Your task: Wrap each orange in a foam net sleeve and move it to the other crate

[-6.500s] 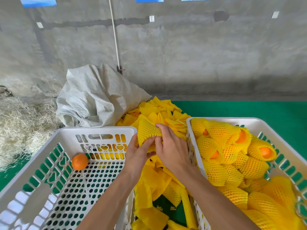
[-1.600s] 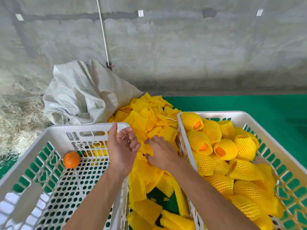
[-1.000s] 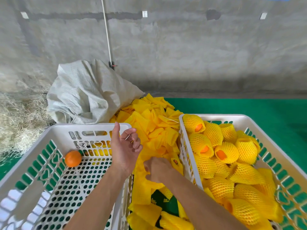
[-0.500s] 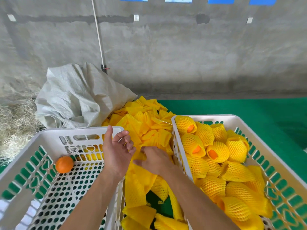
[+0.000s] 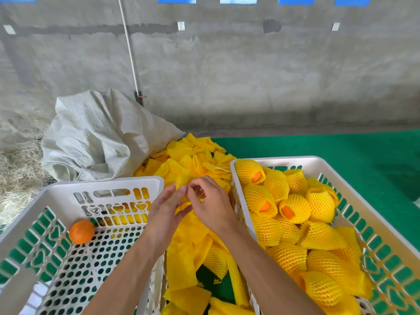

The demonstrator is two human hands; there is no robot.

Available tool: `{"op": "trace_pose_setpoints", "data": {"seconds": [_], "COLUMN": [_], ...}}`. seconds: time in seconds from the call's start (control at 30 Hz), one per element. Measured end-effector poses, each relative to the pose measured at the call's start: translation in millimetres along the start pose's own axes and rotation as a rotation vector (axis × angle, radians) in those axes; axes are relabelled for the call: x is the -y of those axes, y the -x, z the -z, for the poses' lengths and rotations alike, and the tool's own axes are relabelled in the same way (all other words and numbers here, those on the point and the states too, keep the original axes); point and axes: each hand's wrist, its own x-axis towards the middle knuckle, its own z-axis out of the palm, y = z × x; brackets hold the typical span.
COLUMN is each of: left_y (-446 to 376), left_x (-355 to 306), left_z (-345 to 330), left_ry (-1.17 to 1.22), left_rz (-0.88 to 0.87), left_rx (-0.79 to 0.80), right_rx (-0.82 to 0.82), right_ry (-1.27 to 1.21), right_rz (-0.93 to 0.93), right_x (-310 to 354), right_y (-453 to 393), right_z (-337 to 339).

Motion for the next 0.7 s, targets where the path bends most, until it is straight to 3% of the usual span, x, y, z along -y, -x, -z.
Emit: {"op": "trace_pose_setpoints", "data": {"seconds": [0.27,0.5,0.7], "left_y": [-3.1,-4.6,-3.6], "left_x": [3.8,3.5,4.9], "left_z": [0.8,2.2,0.4], "left_ry": [-0.009,0.047,0.000], "left_rz": [-0.031,-0.017,-0.093], "left_rx": [-0.022,-0.075,-0.125], "right_rx": [-0.036,0.036,0.030], "right_ry": [-0.228,-0.359,-0.288], "right_rz": [-0.114,-0.219,-0.145], "right_x": [0.8,4.4,-0.8], "right_y": [0.4,-0.1,-1.2], "right_z": [0.2,3.4,4.0]}}
